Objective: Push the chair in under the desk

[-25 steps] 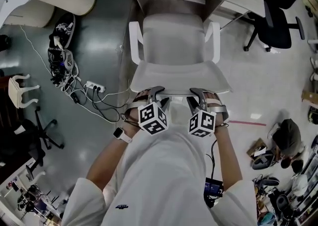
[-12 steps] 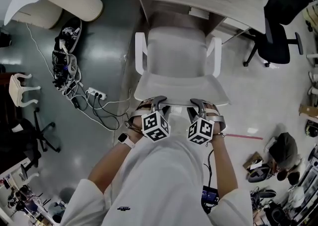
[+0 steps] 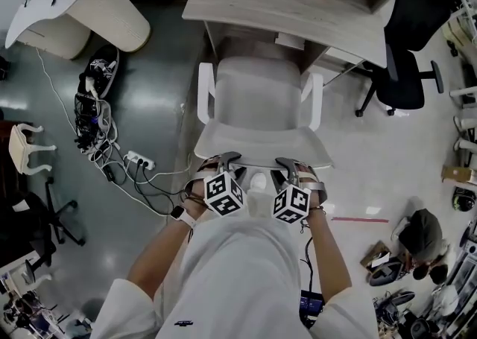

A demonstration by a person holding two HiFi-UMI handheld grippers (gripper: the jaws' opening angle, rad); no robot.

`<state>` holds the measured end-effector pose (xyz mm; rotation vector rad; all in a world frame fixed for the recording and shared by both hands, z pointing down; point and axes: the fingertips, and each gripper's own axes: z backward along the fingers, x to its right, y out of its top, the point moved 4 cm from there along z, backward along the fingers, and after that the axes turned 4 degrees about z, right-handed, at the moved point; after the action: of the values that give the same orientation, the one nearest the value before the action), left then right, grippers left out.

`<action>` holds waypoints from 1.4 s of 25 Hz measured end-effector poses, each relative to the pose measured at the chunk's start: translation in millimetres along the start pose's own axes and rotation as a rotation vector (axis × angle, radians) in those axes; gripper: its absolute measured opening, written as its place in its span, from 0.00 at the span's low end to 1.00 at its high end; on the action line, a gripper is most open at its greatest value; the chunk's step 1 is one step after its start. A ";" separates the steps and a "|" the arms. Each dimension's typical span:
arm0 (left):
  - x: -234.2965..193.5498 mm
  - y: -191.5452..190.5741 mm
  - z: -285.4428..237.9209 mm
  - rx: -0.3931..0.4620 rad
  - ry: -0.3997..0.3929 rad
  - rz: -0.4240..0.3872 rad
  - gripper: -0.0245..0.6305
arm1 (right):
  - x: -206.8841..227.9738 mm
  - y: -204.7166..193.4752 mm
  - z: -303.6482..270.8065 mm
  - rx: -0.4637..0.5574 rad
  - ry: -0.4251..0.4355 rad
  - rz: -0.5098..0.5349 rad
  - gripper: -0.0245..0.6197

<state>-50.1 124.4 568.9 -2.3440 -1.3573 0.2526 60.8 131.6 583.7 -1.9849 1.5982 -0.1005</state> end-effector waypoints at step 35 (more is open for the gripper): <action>-66.9 35.8 -20.6 0.021 0.013 0.047 0.30 | 70.6 4.4 -27.9 0.086 -0.009 0.035 0.24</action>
<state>-48.6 45.8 568.2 -2.3579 -1.2885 0.2643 65.3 55.7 584.0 -1.8891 1.5955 -0.1445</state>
